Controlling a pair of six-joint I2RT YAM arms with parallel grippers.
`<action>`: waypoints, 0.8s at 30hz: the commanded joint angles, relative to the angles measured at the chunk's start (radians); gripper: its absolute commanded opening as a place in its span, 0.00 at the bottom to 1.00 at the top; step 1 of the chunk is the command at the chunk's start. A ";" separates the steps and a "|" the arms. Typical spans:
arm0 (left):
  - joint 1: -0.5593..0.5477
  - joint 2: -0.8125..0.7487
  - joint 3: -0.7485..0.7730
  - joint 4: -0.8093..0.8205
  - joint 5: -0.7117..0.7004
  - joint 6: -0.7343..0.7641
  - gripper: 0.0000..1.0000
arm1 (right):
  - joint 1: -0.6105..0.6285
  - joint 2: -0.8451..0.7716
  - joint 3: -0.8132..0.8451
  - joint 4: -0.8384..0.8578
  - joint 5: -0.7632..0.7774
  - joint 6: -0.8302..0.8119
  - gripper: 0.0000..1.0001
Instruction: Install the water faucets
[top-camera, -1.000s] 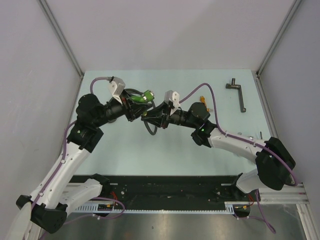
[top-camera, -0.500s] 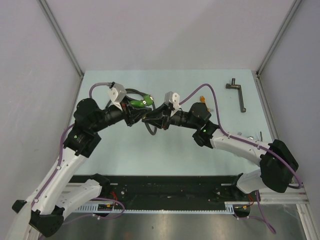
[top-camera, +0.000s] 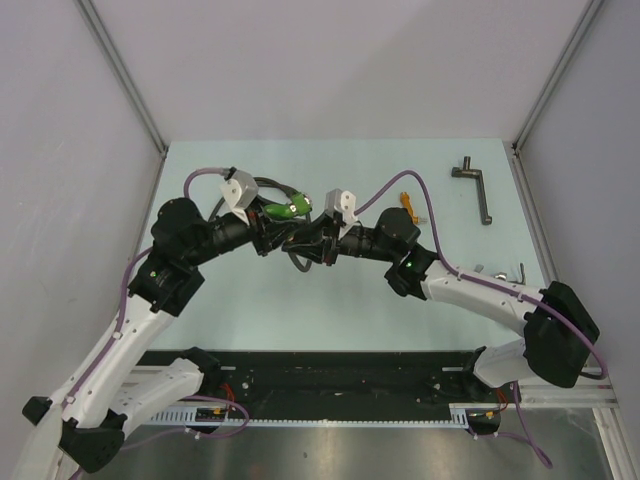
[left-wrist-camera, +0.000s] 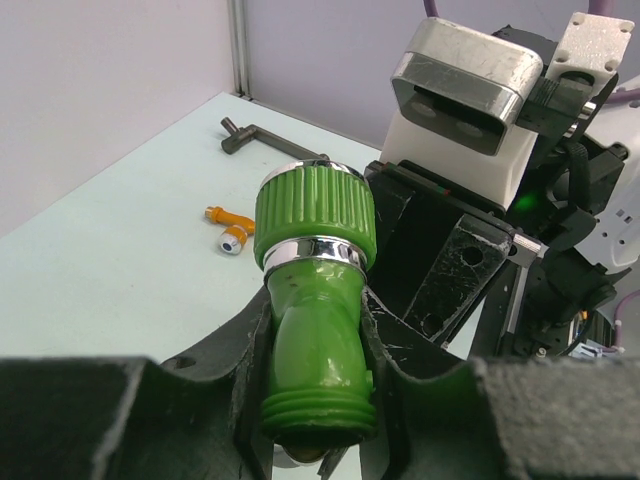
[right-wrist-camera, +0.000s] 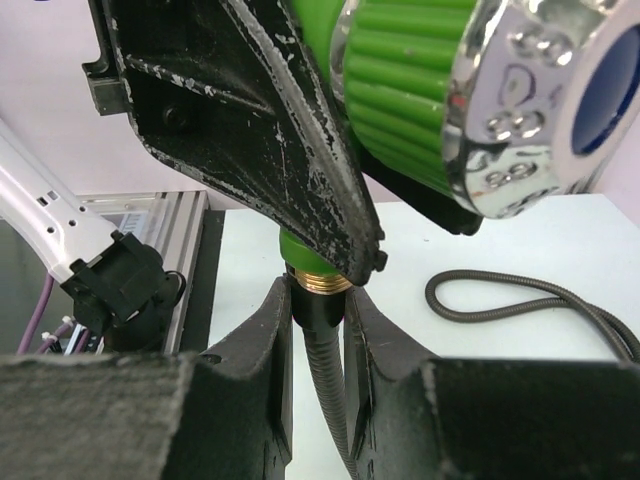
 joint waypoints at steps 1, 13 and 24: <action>-0.013 -0.001 0.012 0.020 0.008 0.063 0.04 | 0.006 -0.048 0.016 0.021 0.007 -0.041 0.08; -0.024 -0.013 0.012 0.014 0.000 0.076 0.04 | -0.018 -0.079 -0.022 0.059 0.049 -0.007 0.06; -0.030 -0.002 0.009 0.014 -0.005 0.078 0.04 | -0.006 -0.092 -0.034 0.067 0.027 -0.019 0.06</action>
